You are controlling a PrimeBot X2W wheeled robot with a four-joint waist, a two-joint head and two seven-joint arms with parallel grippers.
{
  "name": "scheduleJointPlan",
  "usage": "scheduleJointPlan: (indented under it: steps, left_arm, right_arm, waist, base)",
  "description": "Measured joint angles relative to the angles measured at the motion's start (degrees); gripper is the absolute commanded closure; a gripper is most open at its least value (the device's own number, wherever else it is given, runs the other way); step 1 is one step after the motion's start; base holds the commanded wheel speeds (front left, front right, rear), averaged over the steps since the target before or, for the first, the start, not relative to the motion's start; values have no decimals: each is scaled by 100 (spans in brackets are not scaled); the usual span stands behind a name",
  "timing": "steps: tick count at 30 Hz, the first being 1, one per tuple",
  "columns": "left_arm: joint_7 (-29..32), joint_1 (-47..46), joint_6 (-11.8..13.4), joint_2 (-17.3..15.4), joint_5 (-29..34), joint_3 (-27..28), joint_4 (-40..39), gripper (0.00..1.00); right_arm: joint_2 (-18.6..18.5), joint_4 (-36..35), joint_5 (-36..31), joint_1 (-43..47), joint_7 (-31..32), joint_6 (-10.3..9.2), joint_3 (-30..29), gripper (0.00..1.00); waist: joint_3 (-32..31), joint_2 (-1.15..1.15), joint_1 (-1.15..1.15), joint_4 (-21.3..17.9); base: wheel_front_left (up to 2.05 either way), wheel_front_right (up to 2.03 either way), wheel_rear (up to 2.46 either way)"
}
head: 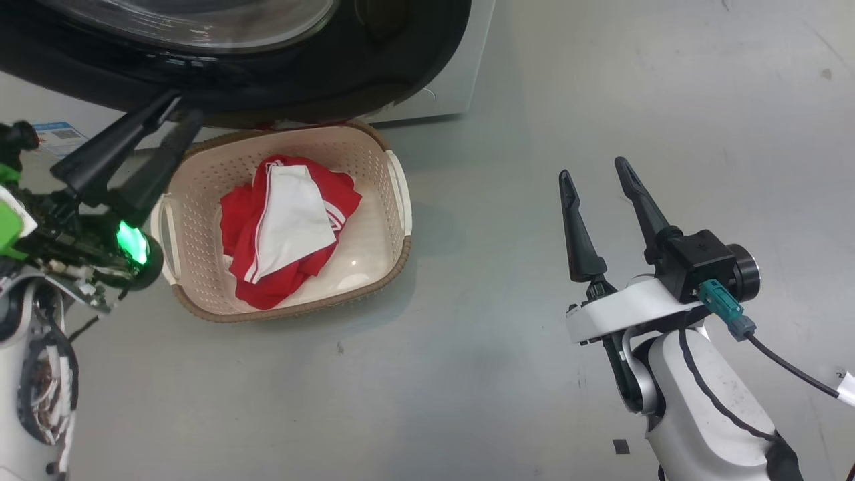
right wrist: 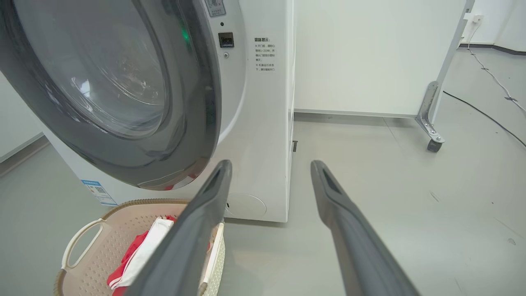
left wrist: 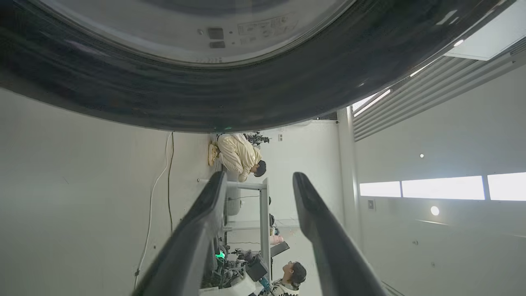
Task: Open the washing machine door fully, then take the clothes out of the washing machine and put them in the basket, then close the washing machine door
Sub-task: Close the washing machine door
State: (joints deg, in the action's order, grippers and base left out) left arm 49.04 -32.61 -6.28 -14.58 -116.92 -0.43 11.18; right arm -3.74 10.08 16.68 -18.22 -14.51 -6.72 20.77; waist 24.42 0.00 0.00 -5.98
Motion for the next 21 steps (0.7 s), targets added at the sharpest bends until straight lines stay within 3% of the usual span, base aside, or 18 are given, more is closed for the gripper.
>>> scheduleJointPlan:
  steps: [10, 18, 21]
  left_arm:
    - [-850, 1458, -67, 511, 143, 634, 45, 0]
    - [-1830, 2396, -67, 1174, 715, 1083, -32, 0]
    - [-2206, 2505, -67, 1268, 1012, 1289, -271, 0]
  right_arm:
    - [9, 229, -7, 299, 0, 18, 7, 0]
    - [-2, 325, 8, 621, 0, 18, -138, 0]
    - [-13, 344, 22, 743, 0, 16, -197, 0]
  waist:
    - [-553, 0, 0, 271]
    - [-960, 0, 0, 353]
    - [-1106, 0, -1, 384]
  base:
    - [0, 0, 0]
    - [0, 0, 0]
    - [0, 0, 0]
